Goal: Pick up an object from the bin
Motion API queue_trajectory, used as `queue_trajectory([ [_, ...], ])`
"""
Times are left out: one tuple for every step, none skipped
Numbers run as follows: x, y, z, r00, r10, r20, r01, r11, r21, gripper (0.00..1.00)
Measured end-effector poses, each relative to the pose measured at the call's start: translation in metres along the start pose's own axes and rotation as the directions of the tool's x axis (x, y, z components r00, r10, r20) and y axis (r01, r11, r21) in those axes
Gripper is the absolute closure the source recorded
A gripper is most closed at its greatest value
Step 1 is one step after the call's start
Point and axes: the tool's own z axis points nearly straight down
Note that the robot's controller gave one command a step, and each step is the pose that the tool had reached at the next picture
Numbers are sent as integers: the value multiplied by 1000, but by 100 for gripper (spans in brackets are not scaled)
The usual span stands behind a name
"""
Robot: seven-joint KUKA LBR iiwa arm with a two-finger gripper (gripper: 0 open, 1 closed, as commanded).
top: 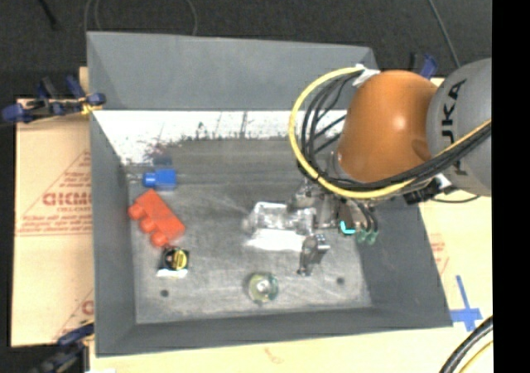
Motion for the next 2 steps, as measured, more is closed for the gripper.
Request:
queue_trajectory([
  [-42,-34,118,998,-61,18,61,998,0,0],
  [-45,-30,104,989,-148,11,148,989,2,0],
])
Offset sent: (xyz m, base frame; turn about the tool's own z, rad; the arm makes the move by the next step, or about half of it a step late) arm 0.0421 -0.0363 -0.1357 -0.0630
